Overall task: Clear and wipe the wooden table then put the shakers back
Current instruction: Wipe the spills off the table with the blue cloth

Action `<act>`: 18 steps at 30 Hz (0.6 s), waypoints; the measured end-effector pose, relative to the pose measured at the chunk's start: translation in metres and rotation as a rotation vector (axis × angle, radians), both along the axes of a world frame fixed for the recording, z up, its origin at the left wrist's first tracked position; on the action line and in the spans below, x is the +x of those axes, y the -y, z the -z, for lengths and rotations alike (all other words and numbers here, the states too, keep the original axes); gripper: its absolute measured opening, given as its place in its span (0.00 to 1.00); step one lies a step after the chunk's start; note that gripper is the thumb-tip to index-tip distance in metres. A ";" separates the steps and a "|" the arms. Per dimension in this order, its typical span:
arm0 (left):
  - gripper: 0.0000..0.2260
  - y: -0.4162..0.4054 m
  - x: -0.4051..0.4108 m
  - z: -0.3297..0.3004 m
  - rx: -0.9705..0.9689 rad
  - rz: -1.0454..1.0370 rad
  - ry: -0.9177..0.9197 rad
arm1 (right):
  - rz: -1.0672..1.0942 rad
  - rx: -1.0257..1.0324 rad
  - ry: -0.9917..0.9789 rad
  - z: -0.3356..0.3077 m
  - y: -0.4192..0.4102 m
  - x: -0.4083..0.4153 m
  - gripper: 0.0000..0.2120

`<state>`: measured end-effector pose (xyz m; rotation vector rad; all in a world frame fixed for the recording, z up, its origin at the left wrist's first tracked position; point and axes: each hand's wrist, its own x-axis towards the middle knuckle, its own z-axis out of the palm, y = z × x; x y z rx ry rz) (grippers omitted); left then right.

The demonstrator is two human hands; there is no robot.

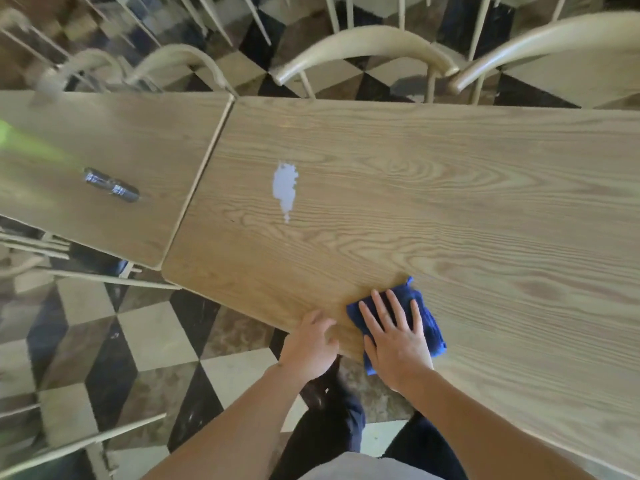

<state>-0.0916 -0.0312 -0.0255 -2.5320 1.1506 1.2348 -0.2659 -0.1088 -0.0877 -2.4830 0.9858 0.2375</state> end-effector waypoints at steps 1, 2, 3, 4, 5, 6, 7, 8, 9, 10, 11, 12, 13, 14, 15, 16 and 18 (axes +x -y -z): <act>0.21 -0.007 0.019 0.001 0.003 -0.009 0.015 | 0.000 -0.001 -0.012 -0.001 -0.008 0.015 0.30; 0.22 -0.013 0.037 0.003 0.002 -0.020 0.024 | 0.005 -0.010 -0.024 -0.001 -0.015 0.030 0.29; 0.22 -0.019 0.055 0.004 -0.002 -0.025 0.031 | 0.016 -0.023 -0.029 -0.002 -0.022 0.047 0.30; 0.23 -0.024 0.071 0.005 -0.006 -0.020 0.042 | 0.030 -0.030 -0.031 -0.001 -0.027 0.064 0.30; 0.23 -0.028 0.087 0.005 -0.008 -0.011 0.056 | 0.036 -0.028 -0.038 0.000 -0.033 0.080 0.29; 0.22 -0.032 0.101 0.005 -0.005 -0.008 0.065 | 0.040 -0.026 -0.049 0.002 -0.038 0.097 0.30; 0.22 -0.036 0.114 0.004 -0.001 -0.006 0.066 | 0.045 -0.024 -0.067 0.003 -0.043 0.113 0.30; 0.21 -0.041 0.126 0.002 0.003 -0.003 0.063 | 0.050 -0.020 -0.086 0.004 -0.047 0.128 0.30; 0.21 -0.046 0.137 0.000 0.005 0.001 0.057 | 0.051 -0.018 -0.101 0.004 -0.051 0.143 0.30; 0.22 -0.051 0.147 -0.002 0.006 0.003 0.051 | 0.050 -0.013 -0.113 0.005 -0.053 0.156 0.31; 0.23 -0.054 0.157 -0.003 0.009 0.000 0.048 | 0.044 -0.008 -0.122 0.005 -0.055 0.167 0.31; 0.24 -0.056 0.166 -0.003 0.015 -0.007 0.052 | 0.029 0.002 -0.130 0.006 -0.056 0.176 0.31; 0.25 -0.057 0.175 -0.002 0.019 -0.016 0.064 | 0.012 0.014 -0.136 0.006 -0.057 0.184 0.31; 0.26 -0.056 0.183 -0.002 0.022 -0.027 0.079 | 0.002 0.017 -0.141 0.006 -0.056 0.191 0.30; 0.27 -0.052 0.191 -0.001 0.021 -0.042 0.091 | 0.003 0.006 -0.135 0.005 -0.054 0.197 0.30; 0.28 -0.048 0.200 0.001 0.018 -0.057 0.098 | 0.011 0.001 -0.123 0.003 -0.053 0.204 0.30; 0.31 -0.035 0.217 0.006 0.022 -0.073 0.112 | 0.023 0.014 -0.093 -0.002 -0.048 0.220 0.29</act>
